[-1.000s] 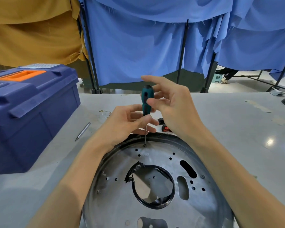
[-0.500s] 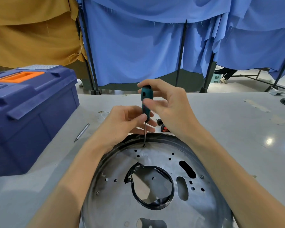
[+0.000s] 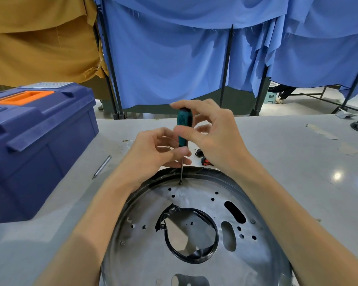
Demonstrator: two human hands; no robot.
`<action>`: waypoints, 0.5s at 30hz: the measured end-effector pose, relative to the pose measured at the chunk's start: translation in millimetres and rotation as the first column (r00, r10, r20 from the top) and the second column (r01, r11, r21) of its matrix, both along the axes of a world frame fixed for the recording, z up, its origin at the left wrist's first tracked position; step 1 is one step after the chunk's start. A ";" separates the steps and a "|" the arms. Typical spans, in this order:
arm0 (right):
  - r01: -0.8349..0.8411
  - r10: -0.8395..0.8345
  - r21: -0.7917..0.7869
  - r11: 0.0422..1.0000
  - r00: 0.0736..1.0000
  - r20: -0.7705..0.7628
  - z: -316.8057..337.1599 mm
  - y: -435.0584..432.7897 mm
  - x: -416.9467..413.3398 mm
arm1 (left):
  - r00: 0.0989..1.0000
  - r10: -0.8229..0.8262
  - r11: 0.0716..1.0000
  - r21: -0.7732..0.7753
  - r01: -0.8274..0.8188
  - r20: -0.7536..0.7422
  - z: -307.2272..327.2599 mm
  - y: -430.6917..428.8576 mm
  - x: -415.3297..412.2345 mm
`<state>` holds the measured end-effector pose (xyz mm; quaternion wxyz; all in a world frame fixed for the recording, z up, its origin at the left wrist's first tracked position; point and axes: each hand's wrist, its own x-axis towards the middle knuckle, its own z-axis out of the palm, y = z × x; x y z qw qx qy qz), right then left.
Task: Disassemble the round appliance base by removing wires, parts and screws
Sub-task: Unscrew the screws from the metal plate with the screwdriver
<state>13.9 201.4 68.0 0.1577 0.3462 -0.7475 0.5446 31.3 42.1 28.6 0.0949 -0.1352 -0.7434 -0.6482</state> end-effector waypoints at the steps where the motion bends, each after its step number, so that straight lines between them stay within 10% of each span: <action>1: 0.006 -0.006 -0.002 1.000 1.000 0.004 0.4 0.4 -0.9 | 1.000 -0.018 1.000 -0.017 0.018 0.001 -0.4 -0.3 0.0; 15: -0.035 0.036 -0.027 0.999 0.998 0.045 1.4 1.2 -1.7 | 0.999 -0.042 0.999 -0.010 0.042 0.020 0.9 -1.6 2.9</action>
